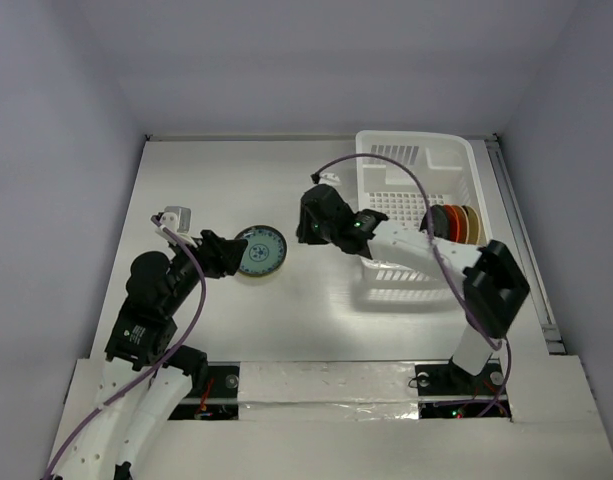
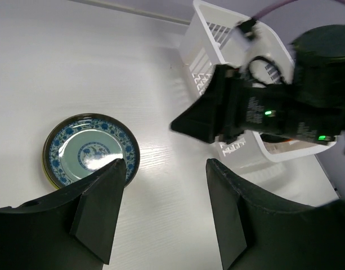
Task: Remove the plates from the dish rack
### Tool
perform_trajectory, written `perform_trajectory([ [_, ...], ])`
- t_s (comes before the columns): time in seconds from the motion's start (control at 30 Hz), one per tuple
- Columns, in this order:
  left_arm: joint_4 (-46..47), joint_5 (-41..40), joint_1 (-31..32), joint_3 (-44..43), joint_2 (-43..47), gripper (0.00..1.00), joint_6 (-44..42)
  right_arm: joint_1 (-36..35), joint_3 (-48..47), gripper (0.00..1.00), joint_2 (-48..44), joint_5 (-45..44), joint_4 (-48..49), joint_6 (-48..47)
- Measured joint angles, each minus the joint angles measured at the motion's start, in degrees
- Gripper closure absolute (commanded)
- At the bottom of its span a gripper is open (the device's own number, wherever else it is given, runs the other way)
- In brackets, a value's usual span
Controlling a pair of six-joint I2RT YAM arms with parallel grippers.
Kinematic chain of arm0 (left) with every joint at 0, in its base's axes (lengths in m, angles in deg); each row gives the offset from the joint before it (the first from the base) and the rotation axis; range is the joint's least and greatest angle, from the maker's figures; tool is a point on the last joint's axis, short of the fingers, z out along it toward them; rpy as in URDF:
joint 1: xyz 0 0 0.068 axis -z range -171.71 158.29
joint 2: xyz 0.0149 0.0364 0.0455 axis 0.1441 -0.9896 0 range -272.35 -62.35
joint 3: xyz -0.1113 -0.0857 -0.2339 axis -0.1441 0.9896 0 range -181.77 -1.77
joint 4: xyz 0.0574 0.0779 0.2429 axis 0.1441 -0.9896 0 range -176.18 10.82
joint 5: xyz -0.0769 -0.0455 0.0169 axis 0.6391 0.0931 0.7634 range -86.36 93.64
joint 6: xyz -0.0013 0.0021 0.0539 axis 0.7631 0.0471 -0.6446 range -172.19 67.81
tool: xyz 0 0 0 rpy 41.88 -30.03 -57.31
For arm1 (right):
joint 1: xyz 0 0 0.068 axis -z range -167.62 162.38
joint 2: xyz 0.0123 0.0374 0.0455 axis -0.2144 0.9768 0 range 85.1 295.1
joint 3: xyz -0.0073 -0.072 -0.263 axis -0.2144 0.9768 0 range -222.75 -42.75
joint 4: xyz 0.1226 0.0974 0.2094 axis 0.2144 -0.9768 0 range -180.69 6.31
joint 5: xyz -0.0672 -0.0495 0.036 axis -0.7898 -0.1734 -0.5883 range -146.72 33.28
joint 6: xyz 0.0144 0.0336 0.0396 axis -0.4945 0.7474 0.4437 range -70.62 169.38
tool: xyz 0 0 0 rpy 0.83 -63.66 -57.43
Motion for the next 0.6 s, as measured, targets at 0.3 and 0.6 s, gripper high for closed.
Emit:
perform_trajectory([
  [0.3,0.3,0.0,0.0,0.0,1.1,0.44,0.0,6.2,4.6,1.00,-22.1,-22.5,-15.9,-2.4],
  [0.6,0.4,-0.2,1.9,0.0,2.3,0.50,0.0,26.2,12.4,0.77,-31.1,-30.8,-28.1,-6.5],
])
